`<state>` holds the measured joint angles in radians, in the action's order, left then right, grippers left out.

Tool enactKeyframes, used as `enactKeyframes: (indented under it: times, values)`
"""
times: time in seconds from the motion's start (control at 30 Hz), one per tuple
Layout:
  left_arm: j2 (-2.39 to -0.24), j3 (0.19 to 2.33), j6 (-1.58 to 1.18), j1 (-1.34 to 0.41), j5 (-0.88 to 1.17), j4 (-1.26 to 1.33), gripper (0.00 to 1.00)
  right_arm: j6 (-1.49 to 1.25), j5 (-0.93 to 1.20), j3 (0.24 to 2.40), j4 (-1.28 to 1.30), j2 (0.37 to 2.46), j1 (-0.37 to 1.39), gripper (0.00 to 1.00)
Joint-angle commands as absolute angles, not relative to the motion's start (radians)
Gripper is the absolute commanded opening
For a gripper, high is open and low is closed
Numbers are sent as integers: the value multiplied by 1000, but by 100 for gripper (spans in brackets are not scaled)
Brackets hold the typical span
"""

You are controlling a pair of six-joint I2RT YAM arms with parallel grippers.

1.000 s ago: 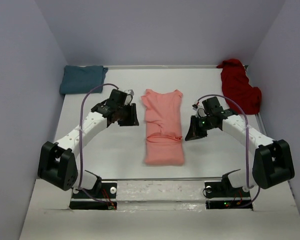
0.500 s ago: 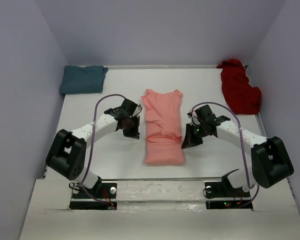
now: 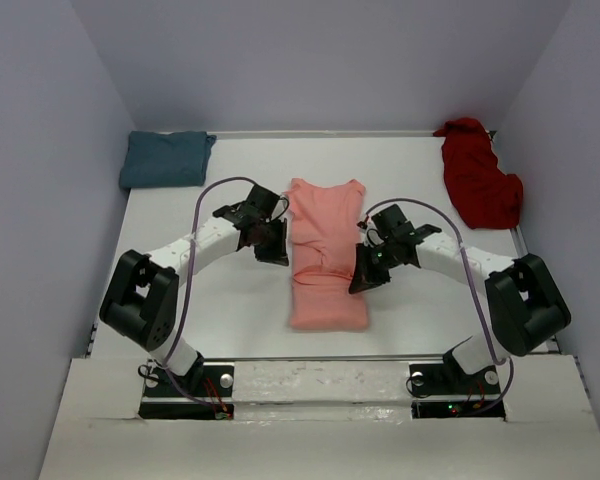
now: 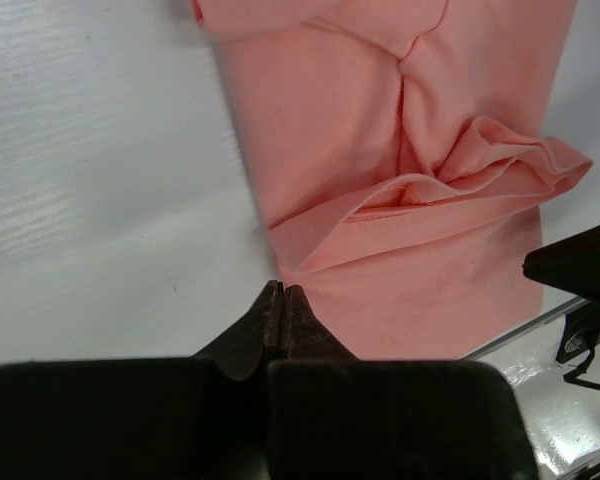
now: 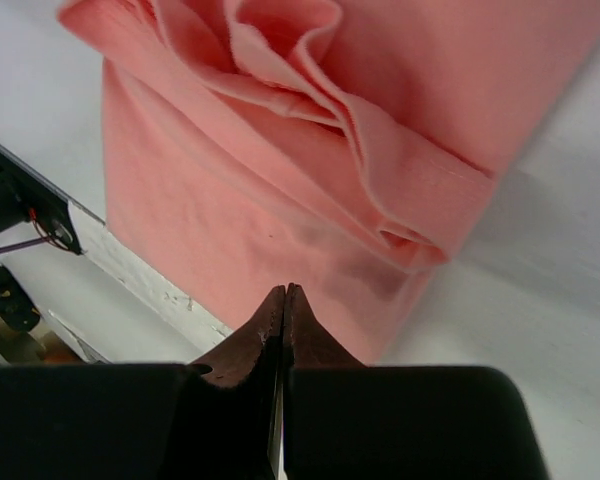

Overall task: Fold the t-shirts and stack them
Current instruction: Fold the tshirt

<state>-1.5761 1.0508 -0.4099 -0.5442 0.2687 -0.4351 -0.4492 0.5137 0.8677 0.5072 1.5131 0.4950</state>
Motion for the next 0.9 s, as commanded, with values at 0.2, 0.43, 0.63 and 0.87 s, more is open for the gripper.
enactKeyframes:
  times: [0.2,0.43,0.63,0.87]
  values:
    - [-1542,1112,-419,-555,345,-482,0,-446,538,919,477,1603,528,0]
    - [-1539,1129,-399,-555,373,-506,0,-440,532,945,476,1655,537,0]
    - [-1546,1137,-379,-558,393,-531,0,-434,526,959,476,1706,546,0]
    - [-1566,1143,-354,-566,410,-610,0,-430,518,974,474,1733,546,0]
